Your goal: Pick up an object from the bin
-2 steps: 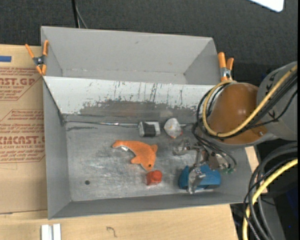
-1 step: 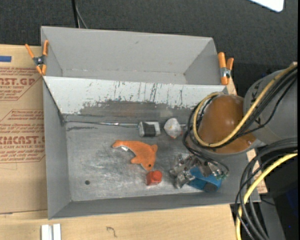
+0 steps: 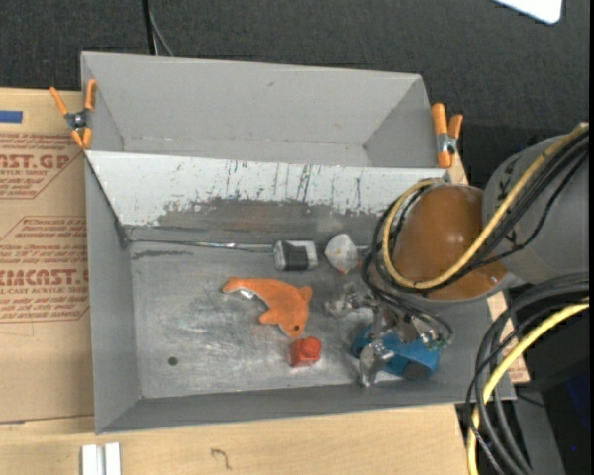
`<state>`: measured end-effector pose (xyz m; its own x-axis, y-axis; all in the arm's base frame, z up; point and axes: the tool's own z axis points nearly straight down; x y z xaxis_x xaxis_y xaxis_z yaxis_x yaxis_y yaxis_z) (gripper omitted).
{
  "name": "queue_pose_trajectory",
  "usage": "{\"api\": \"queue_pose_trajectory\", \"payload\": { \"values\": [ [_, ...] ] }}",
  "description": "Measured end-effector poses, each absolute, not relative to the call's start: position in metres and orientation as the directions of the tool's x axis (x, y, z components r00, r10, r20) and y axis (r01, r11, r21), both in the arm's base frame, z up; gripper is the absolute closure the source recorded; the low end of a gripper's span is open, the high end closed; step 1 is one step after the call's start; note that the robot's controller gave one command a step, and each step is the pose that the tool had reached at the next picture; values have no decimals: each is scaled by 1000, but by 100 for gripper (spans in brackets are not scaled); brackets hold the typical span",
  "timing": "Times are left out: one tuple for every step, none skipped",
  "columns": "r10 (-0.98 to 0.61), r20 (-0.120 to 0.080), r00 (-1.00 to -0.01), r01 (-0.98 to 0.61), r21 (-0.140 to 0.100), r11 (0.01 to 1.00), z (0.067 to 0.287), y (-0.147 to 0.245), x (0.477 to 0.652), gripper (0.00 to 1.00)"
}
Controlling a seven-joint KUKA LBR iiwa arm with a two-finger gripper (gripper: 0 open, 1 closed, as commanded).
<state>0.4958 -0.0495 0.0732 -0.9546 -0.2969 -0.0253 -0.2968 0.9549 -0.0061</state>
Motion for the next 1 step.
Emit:
{"api": "queue_pose_trajectory", "payload": {
  "values": [
    [-297, -25, -954, -297, -6, 955, 73, -49, 496, 0]
  ]
}}
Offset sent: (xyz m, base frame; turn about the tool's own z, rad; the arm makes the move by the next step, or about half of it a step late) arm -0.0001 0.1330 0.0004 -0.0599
